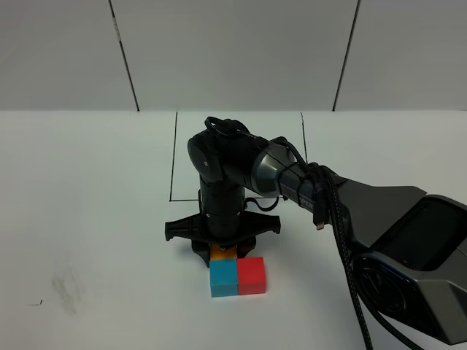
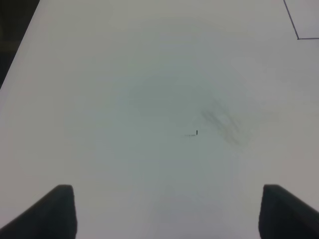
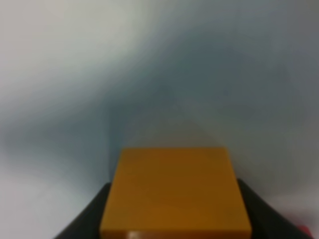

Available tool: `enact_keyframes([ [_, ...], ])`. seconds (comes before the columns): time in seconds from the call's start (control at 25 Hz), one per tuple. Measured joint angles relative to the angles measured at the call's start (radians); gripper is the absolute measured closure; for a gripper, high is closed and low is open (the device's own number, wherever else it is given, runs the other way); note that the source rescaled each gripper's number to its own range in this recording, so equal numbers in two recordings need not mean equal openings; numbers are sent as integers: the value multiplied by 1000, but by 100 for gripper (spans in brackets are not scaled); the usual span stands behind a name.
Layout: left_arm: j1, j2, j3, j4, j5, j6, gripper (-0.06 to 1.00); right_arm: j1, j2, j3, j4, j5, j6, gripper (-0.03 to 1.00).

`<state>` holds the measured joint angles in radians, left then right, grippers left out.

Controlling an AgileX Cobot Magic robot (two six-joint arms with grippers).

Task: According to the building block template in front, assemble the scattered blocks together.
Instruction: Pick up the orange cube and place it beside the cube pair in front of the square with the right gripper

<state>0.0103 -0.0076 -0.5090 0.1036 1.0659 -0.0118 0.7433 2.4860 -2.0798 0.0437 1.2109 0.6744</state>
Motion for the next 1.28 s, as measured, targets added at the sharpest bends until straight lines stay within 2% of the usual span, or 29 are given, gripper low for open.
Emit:
enact_keyframes([
  [1.28,0,0,0,0,-2,0,15,0,0,-2,7,4,-67,95],
])
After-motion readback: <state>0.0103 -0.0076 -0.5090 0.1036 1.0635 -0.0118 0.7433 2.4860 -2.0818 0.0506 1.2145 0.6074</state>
